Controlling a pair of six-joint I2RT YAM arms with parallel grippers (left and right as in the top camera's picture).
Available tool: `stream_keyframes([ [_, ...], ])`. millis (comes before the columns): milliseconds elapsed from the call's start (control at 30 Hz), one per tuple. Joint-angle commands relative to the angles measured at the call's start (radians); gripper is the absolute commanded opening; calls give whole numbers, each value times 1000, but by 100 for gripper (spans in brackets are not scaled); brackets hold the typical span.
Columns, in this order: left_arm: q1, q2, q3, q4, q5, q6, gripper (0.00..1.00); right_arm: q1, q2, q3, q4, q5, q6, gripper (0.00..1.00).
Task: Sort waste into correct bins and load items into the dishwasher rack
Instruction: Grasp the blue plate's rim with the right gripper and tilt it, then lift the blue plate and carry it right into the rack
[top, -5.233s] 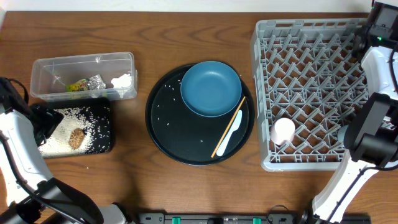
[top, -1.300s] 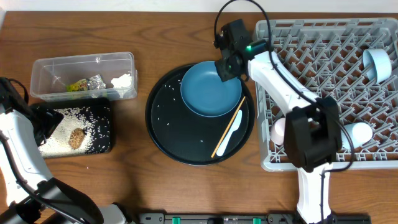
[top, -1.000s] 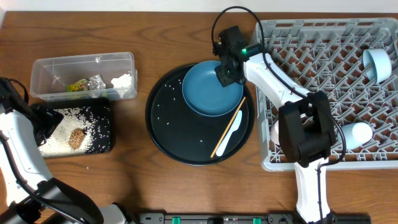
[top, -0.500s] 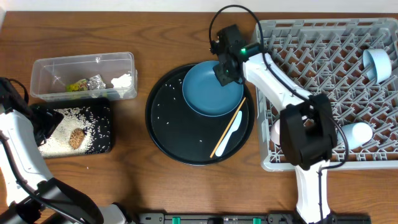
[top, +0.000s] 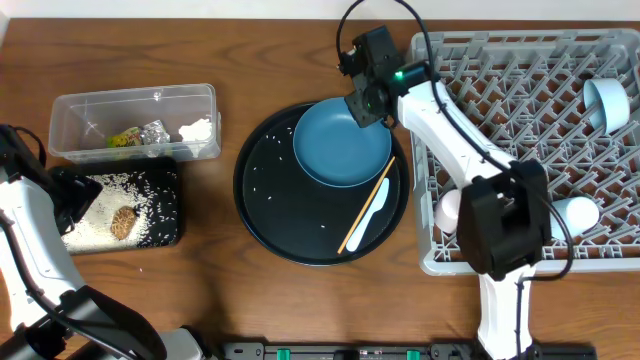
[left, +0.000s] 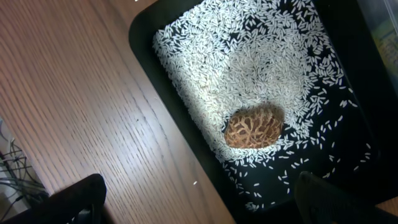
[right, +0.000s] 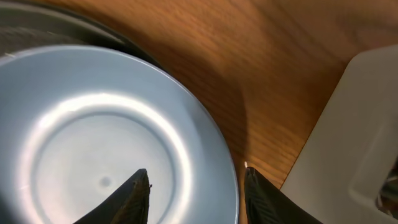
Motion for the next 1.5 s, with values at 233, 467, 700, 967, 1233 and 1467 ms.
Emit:
stream_keyframes([
  [233,3,-6,0,-2,-19,-6,98,-11,85,6,35,70,-14,47],
  [467,3,-6,0,-2,-19,-6,98,-10,93,6,39,68,-14,40],
  [700,3,-6,0,-2,-19,-6,98,-10,117,6,43,68,-14,36],
  [967,3,-6,0,-2,-19,-6,98,-10,114,10,46,69,-14,1],
  [1233,3,-6,0,-2,-19,-5,98,-10,27,23,75,68,-8,1],
  [1467,3,-6,0,-2,-19,-6,98,-24,-199,23,74,106,10,1],
])
